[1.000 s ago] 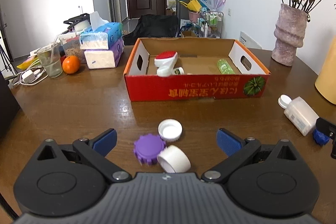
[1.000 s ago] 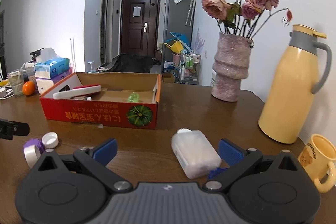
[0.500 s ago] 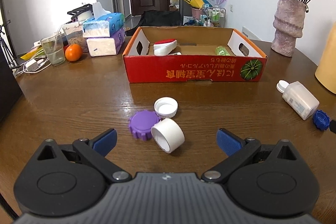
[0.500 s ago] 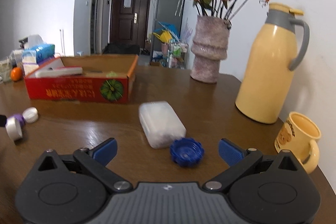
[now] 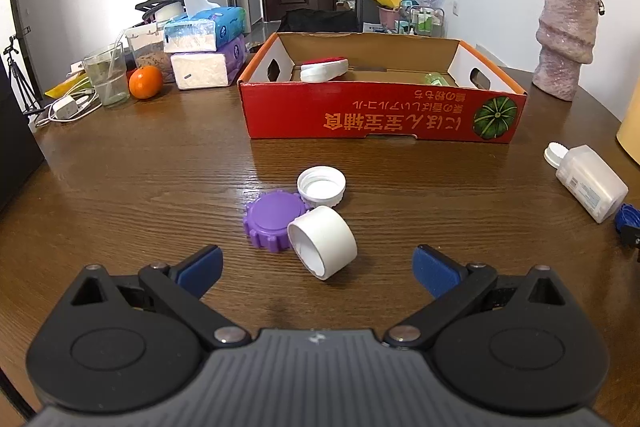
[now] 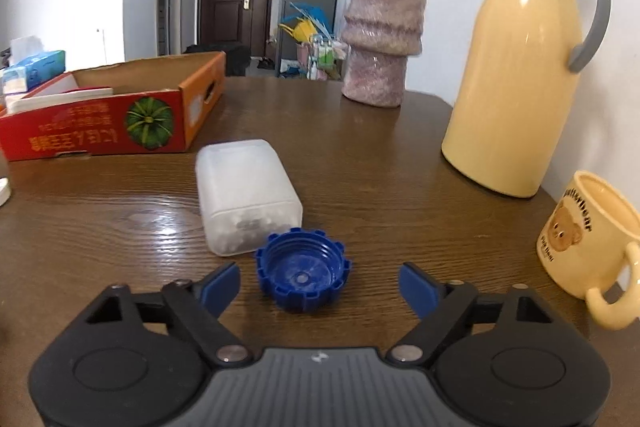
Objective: Organize rigid objects
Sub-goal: 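Grasp the blue bottle cap with the right gripper while the left grasps the white tape roll, then carry the white tape roll and blue cap over the red box with both grippers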
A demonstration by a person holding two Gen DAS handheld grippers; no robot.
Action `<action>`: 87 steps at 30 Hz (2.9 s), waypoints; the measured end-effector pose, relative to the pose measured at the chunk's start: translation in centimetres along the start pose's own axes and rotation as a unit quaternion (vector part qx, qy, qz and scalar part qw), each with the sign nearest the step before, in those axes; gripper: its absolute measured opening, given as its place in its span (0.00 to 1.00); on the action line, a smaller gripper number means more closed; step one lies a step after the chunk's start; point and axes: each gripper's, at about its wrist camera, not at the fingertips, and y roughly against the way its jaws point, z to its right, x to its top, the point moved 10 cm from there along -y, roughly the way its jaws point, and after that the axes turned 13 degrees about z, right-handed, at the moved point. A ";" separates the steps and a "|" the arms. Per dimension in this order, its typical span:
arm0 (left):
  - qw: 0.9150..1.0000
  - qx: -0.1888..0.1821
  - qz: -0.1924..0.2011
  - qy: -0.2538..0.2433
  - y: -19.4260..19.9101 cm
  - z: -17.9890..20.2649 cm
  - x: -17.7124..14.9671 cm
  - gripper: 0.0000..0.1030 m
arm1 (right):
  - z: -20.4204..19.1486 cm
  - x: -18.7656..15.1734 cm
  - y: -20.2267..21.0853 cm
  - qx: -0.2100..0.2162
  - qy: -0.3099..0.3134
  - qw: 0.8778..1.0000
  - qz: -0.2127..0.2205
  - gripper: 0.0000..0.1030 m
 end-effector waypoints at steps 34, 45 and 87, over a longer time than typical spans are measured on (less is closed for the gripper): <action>0.998 0.040 0.005 0.057 -4.1 -1.0 -1.1 0.24 | -3.9 1.3 2.3 -0.005 -0.060 0.994 0.086 0.51; 0.998 0.004 0.026 0.058 -2.6 -1.7 -0.8 0.24 | -4.6 1.1 3.4 -0.006 -0.072 0.993 0.097 0.51; 0.991 -0.062 0.104 0.053 -0.5 -1.2 8.4 0.24 | -17.5 8.6 4.7 0.078 -0.042 0.984 0.152 0.51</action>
